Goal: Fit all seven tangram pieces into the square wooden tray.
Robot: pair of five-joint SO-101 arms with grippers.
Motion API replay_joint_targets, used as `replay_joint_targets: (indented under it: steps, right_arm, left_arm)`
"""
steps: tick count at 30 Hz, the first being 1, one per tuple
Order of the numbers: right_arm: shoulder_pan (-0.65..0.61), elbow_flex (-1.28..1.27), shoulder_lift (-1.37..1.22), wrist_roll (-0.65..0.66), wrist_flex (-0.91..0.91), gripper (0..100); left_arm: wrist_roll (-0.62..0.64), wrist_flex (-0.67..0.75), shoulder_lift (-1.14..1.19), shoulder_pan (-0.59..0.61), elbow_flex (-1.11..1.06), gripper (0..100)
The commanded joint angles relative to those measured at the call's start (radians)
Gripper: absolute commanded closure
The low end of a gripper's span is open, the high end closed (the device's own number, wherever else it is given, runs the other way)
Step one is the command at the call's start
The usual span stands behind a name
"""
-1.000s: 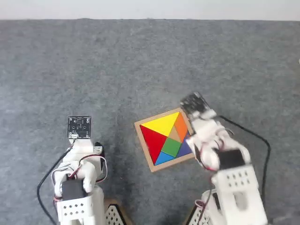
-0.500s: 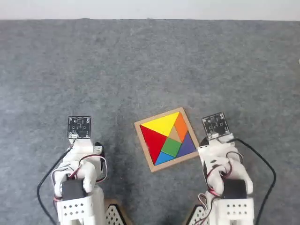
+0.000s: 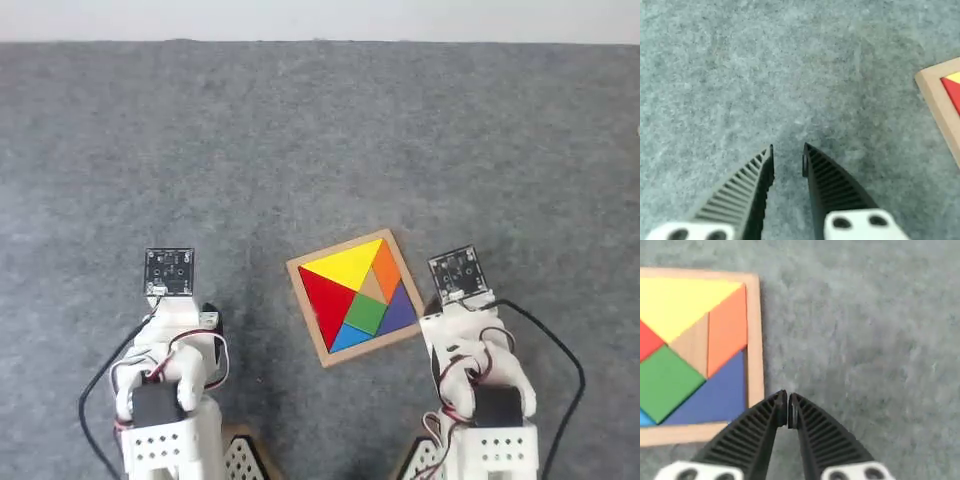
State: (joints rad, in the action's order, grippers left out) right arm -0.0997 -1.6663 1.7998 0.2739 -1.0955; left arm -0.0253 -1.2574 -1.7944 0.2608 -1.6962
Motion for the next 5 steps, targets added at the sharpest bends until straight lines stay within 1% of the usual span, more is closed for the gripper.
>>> replay_joint_targets:
  steps: [1,5]
  right_arm:
    - [0.013,-0.015,0.013,-0.005,-0.021,97.7]
    - [0.013,-0.015,0.013,-0.005,-0.021,97.6]
  left_arm:
    - [-0.002,-0.003,-0.02,0.006,0.013,91]
    - [-0.002,-0.003,-0.02,0.006,0.013,91]
